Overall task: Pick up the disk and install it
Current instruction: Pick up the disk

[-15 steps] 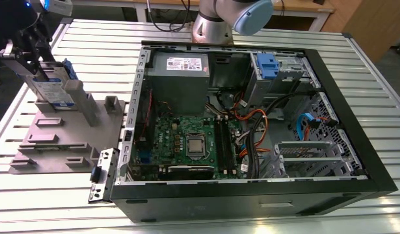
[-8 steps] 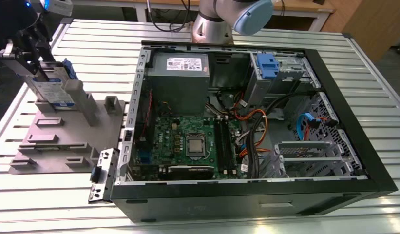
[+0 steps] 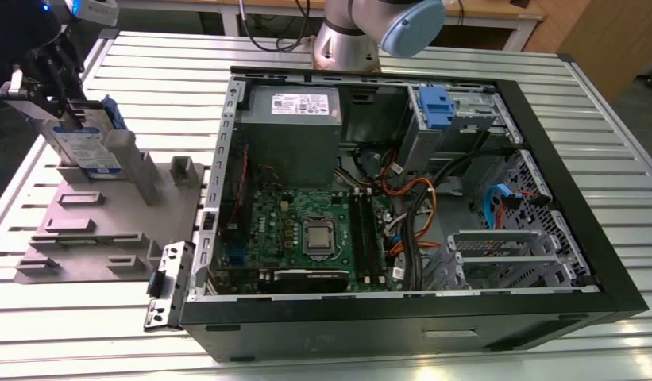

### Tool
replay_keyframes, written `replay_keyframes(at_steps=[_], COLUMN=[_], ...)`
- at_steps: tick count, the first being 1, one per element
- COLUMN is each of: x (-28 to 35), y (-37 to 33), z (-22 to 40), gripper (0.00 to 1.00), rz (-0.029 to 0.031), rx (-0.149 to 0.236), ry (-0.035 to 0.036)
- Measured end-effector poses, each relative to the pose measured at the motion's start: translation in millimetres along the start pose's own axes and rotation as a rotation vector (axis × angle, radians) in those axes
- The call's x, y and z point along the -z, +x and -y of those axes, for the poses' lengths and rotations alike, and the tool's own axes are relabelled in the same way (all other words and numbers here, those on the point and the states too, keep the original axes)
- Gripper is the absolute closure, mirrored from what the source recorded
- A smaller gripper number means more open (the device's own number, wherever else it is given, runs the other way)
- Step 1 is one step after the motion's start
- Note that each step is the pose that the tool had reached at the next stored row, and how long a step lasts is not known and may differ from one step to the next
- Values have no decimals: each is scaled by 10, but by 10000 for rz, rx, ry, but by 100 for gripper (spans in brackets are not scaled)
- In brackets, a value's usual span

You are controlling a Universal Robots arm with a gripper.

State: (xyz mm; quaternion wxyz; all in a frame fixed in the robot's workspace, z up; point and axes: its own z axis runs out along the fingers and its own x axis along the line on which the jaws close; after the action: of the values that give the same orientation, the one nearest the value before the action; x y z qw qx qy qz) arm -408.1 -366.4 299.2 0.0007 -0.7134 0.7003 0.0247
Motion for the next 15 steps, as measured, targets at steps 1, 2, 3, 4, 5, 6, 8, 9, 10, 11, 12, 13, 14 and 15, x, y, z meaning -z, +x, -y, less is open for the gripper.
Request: replay_keyframes(at_steps=[1,2,3,4,5,6,8,9,10,11,12,13,14,15], x=[0,0,0,0,0,0,0,0,0,0,0,0,0,0], y=[0,0,0,0,0,0,0,0,0,0,0,0,0,0], z=[0,0,0,0,0,0,0,0,0,0,0,0,0,0], gripper=[55,55,55,55,55,55,55,55,55,55,57,57,64,64], rz=[1,1,1,1,1,1,1,1,1,1,1,1,1,1], rx=[-18,-19,-18,-18,-19,-18,-19,-19,-19,-19,-19,-19,-20,-20], ry=[1,1,1,1,0,0,1,1,1,0,0,0,1,1])
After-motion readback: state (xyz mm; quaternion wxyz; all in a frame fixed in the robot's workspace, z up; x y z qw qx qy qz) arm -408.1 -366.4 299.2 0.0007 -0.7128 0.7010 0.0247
